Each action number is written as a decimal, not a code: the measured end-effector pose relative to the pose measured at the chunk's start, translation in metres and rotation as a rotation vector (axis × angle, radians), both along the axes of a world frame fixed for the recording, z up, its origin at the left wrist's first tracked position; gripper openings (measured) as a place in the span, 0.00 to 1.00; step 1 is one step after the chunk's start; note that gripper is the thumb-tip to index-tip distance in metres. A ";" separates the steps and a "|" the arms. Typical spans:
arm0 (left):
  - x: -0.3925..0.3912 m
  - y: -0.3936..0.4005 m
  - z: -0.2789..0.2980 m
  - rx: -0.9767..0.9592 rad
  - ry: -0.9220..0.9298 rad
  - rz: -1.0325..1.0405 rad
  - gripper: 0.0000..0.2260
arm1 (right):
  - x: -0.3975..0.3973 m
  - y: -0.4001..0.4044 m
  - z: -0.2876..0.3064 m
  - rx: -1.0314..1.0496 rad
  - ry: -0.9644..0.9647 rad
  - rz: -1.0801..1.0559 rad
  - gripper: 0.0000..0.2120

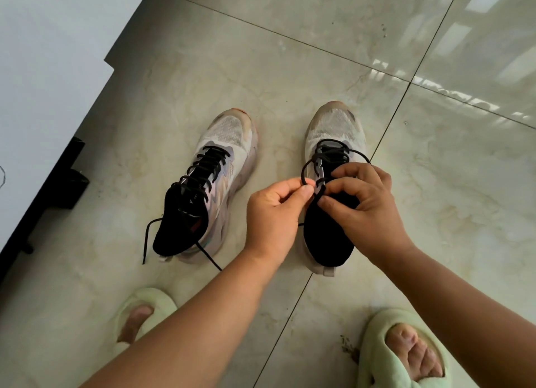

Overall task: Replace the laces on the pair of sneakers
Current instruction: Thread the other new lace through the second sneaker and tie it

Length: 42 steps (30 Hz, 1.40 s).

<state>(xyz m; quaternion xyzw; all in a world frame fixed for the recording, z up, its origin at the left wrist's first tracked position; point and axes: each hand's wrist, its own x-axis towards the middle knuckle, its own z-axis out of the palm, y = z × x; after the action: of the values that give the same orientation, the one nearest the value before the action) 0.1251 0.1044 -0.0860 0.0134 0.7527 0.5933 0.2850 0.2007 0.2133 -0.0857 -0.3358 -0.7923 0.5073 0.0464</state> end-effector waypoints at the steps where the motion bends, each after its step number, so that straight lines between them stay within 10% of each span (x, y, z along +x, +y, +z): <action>1: 0.001 0.001 -0.001 0.006 -0.007 0.015 0.11 | 0.000 0.000 0.000 -0.010 -0.005 0.007 0.06; 5: 0.006 0.006 -0.003 0.068 -0.165 0.142 0.10 | 0.000 -0.001 0.001 -0.012 -0.012 0.001 0.07; 19: 0.008 -0.001 -0.005 -0.085 0.168 0.017 0.05 | -0.001 -0.010 0.005 0.090 -0.035 -0.020 0.06; 28: 0.015 -0.013 -0.001 -0.227 0.662 -0.280 0.08 | -0.004 -0.013 0.007 0.173 -0.016 0.045 0.06; 42: 0.011 -0.017 -0.005 -0.308 0.573 -0.285 0.24 | 0.015 -0.005 0.038 0.409 0.179 0.308 0.05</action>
<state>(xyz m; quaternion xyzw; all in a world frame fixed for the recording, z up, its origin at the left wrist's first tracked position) 0.1361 0.0877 -0.0910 0.2411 0.8734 0.3991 0.1408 0.2154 0.2088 -0.0480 -0.1486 -0.9129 0.3654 0.1054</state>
